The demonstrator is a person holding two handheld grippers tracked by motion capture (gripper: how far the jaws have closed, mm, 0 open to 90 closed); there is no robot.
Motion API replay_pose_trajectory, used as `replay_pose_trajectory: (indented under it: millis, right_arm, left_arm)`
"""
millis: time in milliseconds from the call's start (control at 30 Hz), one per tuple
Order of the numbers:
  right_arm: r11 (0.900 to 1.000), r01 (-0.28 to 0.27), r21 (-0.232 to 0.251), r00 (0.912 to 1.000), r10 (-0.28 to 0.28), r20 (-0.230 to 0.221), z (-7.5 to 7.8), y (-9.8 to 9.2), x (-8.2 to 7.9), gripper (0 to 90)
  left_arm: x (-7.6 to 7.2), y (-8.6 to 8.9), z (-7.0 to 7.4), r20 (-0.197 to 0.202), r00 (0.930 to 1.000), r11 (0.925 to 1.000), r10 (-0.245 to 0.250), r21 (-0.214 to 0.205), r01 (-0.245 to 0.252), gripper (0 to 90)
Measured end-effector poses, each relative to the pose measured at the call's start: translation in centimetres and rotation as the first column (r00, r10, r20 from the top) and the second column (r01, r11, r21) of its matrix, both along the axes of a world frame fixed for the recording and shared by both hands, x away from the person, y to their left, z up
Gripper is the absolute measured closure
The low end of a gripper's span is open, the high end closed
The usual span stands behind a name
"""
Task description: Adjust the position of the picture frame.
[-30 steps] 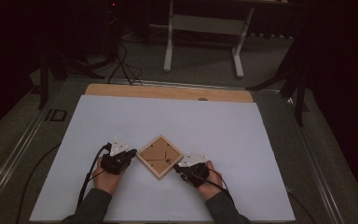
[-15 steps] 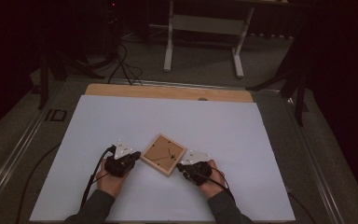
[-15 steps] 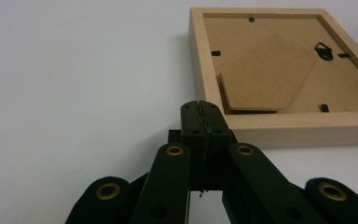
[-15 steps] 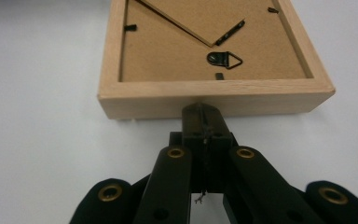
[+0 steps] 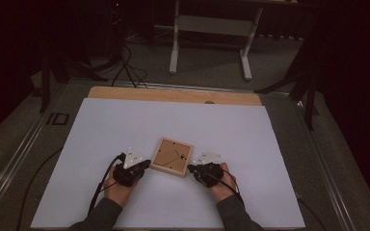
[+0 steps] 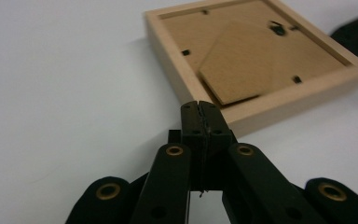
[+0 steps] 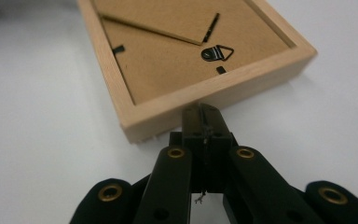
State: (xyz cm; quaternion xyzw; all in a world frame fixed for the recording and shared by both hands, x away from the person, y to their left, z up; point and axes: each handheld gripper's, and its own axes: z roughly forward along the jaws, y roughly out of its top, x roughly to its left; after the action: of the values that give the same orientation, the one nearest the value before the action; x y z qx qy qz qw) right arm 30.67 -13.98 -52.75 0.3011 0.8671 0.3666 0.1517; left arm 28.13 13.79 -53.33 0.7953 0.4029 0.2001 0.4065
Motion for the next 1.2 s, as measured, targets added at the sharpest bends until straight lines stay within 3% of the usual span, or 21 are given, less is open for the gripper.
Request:
replay_pose_trajectory:
  millis: [167,233,1200]
  right_arm:
    - [0.9977,0.016,0.066,0.9998,-0.015,-0.015,0.5,-0.8,0.3,89.8]
    - [0.9978,0.025,0.062,0.9997,-0.025,-0.003,0.7,-1.0,0.3,89.8]
    - [0.9939,0.083,0.073,0.9964,-0.084,0.014,0.4,-1.5,1.2,89.7]
  left_arm:
    - [-0.3,-0.6,0.0,0.002,0.9997,0.9997,-0.025,-0.002,0.025,89.9]
    - [-0.6,-1.3,0.1,0.013,0.9990,0.9988,-0.043,0.023,0.043,89.9]
    - [-1.1,-2.1,-0.2,0.026,0.9986,0.9989,-0.047,0.009,0.047,89.8]
